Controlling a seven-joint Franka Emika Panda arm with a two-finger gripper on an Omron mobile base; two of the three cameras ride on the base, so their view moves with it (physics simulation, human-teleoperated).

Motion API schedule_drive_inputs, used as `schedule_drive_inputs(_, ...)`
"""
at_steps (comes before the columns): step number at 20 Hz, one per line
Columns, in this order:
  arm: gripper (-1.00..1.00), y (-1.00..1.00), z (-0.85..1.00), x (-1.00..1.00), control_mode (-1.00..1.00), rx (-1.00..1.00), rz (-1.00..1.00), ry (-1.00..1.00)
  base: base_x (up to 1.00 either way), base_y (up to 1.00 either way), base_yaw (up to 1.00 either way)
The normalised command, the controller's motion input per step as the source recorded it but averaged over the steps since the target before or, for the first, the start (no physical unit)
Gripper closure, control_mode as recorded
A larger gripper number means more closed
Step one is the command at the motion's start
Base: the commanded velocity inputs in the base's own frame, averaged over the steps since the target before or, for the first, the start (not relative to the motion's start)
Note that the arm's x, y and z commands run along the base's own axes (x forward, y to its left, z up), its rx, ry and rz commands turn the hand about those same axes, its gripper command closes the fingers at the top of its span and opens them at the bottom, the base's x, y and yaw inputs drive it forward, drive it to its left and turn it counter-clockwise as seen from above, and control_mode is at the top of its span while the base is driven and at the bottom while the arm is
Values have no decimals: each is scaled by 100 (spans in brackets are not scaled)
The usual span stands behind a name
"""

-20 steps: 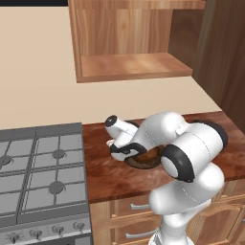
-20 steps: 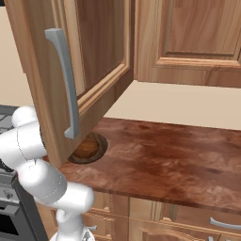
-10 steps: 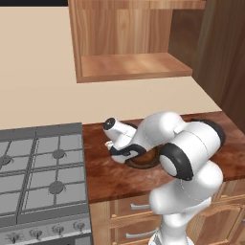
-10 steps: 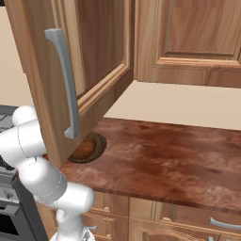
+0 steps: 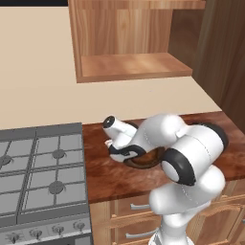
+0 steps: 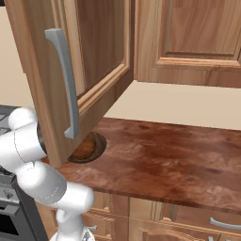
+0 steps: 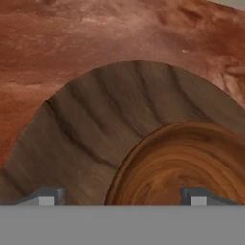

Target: Pick up the bowls on the counter and stack them on top of one another in the open cabinet. Place the smaller bowl on top of the larger bowl.

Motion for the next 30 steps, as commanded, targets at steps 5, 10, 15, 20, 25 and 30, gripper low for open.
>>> schedule_drive_inputs(5, -100, -3, 36, -9, -100, 0, 0, 6, 0, 0, 0)
schedule_drive_inputs(10, -100, -5, 34, -12, -100, 0, 0, 7, 0, 0, 0)
schedule_drive_inputs(15, -100, -1, 15, -18, -100, 0, 0, 10, 0, 0, 0)
schedule_drive_inputs(20, -100, 18, 3, -15, -100, 0, 0, 5, 0, 0, 0)
schedule_drive_inputs(25, -100, 31, 0, -20, -100, 0, 0, -2, 0, 0, 0)
schedule_drive_inputs(30, -100, 12, 0, -34, -100, 0, 0, -11, 0, 0, 0)
